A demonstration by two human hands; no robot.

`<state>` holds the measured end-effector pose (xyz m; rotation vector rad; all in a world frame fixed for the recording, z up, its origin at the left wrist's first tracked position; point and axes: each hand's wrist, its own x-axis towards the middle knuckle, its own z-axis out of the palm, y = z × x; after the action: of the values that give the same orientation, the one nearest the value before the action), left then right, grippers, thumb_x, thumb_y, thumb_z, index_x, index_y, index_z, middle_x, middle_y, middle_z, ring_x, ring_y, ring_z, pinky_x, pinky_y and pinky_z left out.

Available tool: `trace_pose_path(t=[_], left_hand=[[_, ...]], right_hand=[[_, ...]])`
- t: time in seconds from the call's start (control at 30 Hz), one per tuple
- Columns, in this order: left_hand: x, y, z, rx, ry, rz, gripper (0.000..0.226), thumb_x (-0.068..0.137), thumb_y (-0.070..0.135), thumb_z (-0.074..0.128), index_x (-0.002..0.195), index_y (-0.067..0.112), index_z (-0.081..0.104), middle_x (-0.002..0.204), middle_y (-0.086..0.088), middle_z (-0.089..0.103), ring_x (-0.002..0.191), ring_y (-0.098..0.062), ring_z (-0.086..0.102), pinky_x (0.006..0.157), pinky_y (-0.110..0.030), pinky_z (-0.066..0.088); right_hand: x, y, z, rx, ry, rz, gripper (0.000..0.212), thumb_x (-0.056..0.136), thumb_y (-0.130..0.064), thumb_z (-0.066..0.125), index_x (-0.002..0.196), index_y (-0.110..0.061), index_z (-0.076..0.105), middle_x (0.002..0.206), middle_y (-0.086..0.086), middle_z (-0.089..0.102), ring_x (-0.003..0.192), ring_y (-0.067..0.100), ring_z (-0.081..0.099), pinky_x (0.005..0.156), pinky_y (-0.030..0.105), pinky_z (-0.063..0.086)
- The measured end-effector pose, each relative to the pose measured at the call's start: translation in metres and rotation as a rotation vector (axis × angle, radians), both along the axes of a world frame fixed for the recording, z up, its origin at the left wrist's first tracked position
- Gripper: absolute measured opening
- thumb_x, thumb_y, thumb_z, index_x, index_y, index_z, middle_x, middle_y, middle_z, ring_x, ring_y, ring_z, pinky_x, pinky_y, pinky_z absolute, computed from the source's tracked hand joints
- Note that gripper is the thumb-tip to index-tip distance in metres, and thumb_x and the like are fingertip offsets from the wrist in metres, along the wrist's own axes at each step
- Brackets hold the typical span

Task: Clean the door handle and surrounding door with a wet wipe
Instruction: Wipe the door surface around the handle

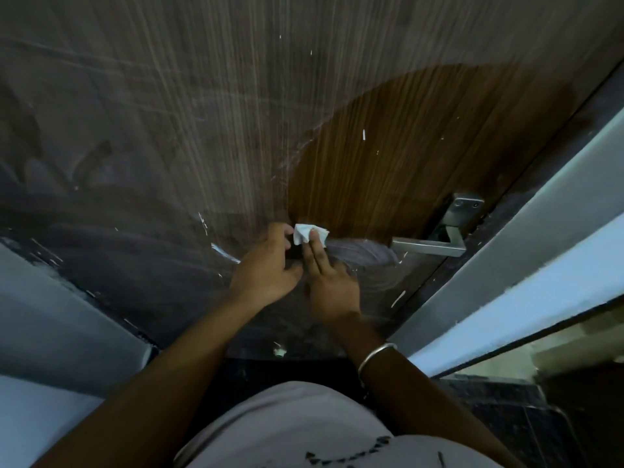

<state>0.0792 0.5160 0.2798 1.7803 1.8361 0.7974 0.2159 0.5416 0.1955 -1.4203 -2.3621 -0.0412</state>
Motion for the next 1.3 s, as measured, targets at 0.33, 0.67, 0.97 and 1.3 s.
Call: trace_pose_path(t=[0.33,0.67,0.97,1.3], left_hand=[[0.000,-0.001,0.001,-0.002,-0.025,-0.001,0.054,0.080,0.016,0.066,0.126,0.018,0.037,0.106,0.003,0.051,0.082,-0.010,0.051,0.067,-0.023,0.042],[-0.003,-0.005,0.000,-0.005,0.003,0.001,0.062,0.078,0.017,0.068,0.130,0.017,0.036,0.116,-0.003,0.054,0.086,-0.012,0.051,0.072,-0.025,0.041],[0.000,-0.005,0.002,-0.020,0.014,-0.037,0.062,0.080,0.017,0.066,0.132,0.018,0.032,0.122,-0.005,0.053,0.093,-0.015,0.053,0.075,-0.027,0.043],[0.009,-0.006,-0.003,-0.051,0.051,-0.072,0.064,0.079,0.018,0.067,0.132,0.017,0.033,0.119,-0.005,0.053,0.095,-0.019,0.057,0.081,-0.035,0.049]], right_hand=[[-0.003,0.002,0.012,-0.031,-0.132,0.082,0.075,0.086,-0.016,0.054,0.149,-0.022,0.014,0.157,-0.002,-0.006,0.095,0.031,0.058,0.070,0.044,0.052],[0.027,0.000,-0.005,-0.125,0.007,-0.188,0.091,0.086,-0.017,0.056,0.146,-0.020,-0.012,0.151,0.000,-0.027,0.110,0.030,0.048,0.071,0.039,0.055],[0.029,-0.006,-0.012,-0.135,-0.183,-0.090,0.088,0.088,-0.020,0.051,0.146,-0.027,-0.015,0.148,-0.012,-0.036,0.110,0.032,0.045,0.069,0.038,0.050],[0.039,-0.010,-0.017,-0.219,0.354,-0.297,0.098,0.084,-0.029,0.065,0.145,-0.018,-0.011,0.157,0.012,-0.003,0.125,0.036,0.044,0.087,0.041,0.048]])
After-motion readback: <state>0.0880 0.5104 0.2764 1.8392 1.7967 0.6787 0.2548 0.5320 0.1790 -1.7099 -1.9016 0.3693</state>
